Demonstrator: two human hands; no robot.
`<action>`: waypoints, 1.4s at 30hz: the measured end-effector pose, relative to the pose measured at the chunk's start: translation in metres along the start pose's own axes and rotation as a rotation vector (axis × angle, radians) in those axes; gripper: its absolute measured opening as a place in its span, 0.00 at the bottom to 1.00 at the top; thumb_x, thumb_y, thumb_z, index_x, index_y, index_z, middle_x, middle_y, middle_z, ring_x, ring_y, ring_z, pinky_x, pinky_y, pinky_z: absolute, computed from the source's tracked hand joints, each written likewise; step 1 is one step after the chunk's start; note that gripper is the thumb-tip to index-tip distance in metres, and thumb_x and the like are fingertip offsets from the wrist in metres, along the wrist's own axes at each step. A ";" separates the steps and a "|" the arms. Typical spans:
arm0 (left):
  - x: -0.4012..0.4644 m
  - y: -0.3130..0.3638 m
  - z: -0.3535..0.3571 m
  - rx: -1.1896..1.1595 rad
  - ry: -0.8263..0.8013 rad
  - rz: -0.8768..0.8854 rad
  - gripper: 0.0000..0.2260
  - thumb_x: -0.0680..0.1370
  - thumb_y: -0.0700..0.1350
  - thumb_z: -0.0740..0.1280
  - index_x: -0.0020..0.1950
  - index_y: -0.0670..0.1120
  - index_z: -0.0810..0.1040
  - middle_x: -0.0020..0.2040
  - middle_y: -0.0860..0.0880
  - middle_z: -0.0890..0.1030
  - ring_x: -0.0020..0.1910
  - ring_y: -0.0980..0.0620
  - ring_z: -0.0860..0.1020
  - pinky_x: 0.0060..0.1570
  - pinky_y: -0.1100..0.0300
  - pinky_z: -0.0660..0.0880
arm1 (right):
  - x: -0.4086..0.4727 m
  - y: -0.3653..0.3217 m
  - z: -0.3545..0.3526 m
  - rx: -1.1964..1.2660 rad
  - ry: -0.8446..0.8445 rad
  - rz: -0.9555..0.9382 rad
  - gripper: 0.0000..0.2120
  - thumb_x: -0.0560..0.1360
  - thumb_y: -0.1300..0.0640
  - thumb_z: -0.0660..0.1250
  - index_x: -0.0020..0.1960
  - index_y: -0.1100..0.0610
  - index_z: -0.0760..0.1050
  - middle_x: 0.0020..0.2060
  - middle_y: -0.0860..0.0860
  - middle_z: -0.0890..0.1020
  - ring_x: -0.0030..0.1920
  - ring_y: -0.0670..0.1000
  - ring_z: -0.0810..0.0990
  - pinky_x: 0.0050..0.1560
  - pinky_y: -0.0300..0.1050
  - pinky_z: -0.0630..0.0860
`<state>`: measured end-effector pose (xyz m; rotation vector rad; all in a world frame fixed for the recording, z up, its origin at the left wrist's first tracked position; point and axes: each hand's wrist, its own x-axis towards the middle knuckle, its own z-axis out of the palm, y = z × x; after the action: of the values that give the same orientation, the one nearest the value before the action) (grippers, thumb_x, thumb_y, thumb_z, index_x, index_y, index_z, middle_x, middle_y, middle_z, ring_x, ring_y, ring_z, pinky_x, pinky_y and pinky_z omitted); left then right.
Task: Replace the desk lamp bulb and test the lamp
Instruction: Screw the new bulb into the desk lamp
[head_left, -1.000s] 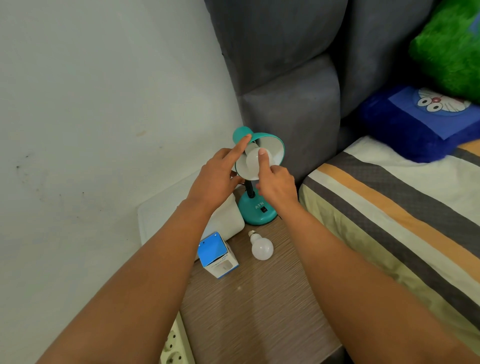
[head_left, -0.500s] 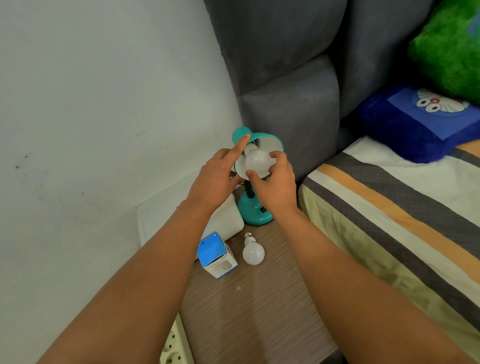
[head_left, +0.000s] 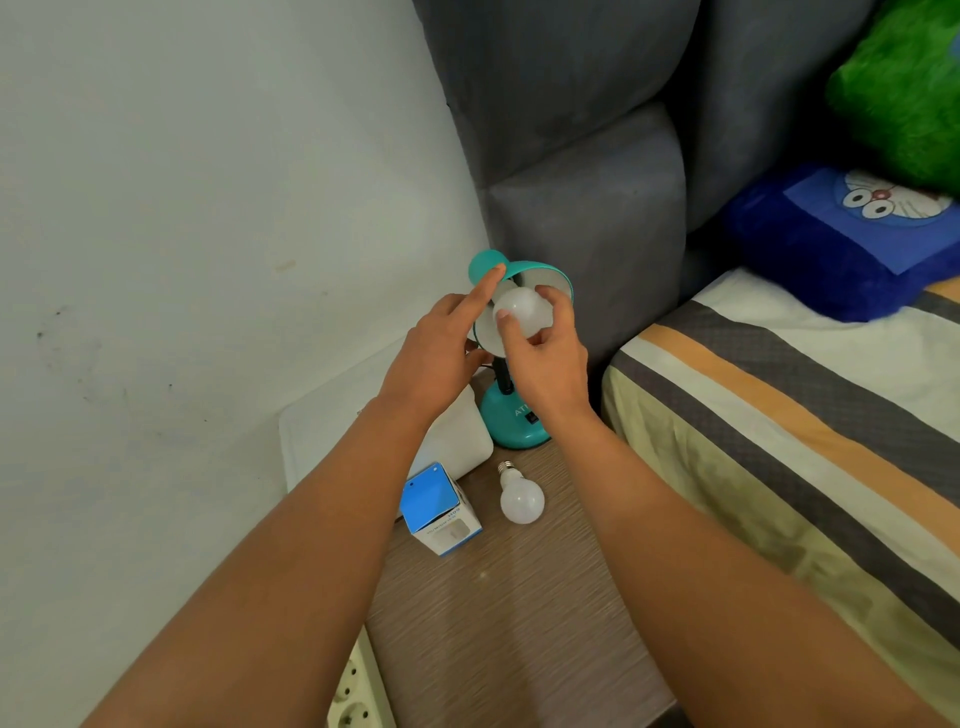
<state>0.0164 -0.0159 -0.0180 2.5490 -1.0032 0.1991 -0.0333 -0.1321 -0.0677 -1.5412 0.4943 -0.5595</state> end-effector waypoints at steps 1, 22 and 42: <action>0.000 -0.001 0.000 0.003 0.002 -0.002 0.38 0.78 0.41 0.70 0.80 0.62 0.54 0.60 0.45 0.75 0.46 0.53 0.78 0.57 0.54 0.78 | 0.000 0.001 0.000 -0.021 -0.016 -0.015 0.27 0.73 0.47 0.70 0.68 0.44 0.63 0.55 0.49 0.79 0.50 0.49 0.80 0.52 0.44 0.79; 0.002 0.000 0.002 0.025 0.002 -0.002 0.38 0.78 0.44 0.71 0.80 0.60 0.53 0.63 0.44 0.75 0.48 0.55 0.77 0.59 0.56 0.76 | 0.005 -0.011 0.002 -0.015 -0.013 0.125 0.20 0.80 0.39 0.54 0.67 0.49 0.64 0.59 0.53 0.79 0.56 0.54 0.80 0.56 0.53 0.80; 0.003 0.003 0.001 0.033 -0.013 -0.015 0.38 0.78 0.42 0.70 0.80 0.61 0.53 0.61 0.45 0.76 0.46 0.53 0.77 0.57 0.54 0.77 | 0.003 -0.013 -0.001 -0.180 -0.057 0.150 0.30 0.75 0.33 0.59 0.68 0.54 0.67 0.59 0.55 0.78 0.56 0.56 0.79 0.56 0.54 0.80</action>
<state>0.0165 -0.0202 -0.0172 2.5898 -0.9925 0.1966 -0.0321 -0.1342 -0.0542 -1.6695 0.6242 -0.3624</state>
